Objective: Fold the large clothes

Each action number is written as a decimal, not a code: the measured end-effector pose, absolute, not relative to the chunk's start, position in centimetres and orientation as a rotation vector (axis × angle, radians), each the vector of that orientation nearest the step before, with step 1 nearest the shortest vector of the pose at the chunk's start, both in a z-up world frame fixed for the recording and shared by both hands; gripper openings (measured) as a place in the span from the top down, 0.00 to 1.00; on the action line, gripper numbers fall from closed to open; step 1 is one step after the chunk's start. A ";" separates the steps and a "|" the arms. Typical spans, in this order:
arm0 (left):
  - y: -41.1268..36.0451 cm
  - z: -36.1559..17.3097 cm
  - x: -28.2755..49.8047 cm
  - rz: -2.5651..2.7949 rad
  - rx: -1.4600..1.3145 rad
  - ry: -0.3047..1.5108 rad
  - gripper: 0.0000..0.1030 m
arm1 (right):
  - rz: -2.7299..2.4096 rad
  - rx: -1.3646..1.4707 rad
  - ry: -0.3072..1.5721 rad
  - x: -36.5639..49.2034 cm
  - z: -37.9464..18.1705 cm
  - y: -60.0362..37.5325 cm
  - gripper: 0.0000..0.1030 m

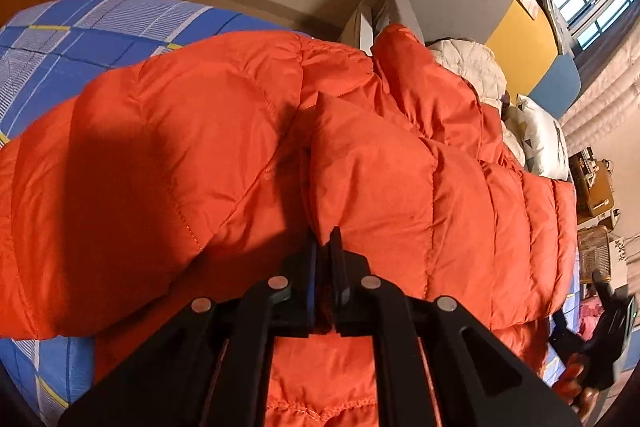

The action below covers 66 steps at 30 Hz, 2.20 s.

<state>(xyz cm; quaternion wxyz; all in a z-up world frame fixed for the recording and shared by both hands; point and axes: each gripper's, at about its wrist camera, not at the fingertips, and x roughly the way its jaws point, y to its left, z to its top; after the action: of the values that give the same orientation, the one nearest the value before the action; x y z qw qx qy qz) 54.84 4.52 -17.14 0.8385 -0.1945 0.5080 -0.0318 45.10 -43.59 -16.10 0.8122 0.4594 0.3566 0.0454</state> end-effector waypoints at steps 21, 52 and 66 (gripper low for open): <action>4.3 -16.2 52.4 -0.118 -0.241 0.958 0.91 | -0.021 0.383 1.251 64.4 -8.2 -43.5 0.13; 2.2 -17.5 54.8 -0.192 -0.341 1.023 0.85 | 0.104 0.275 0.990 51.3 -8.1 -36.1 0.11; 6.7 -15.5 50.4 -0.040 -0.407 0.957 0.49 | 0.089 0.207 1.059 50.9 -14.3 -29.6 0.11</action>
<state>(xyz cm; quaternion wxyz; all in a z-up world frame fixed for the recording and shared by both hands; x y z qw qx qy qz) 50.42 6.66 -15.47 0.8676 -0.1946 0.4571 -0.0193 50.90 -29.58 -14.30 0.8570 0.0987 0.5041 0.0421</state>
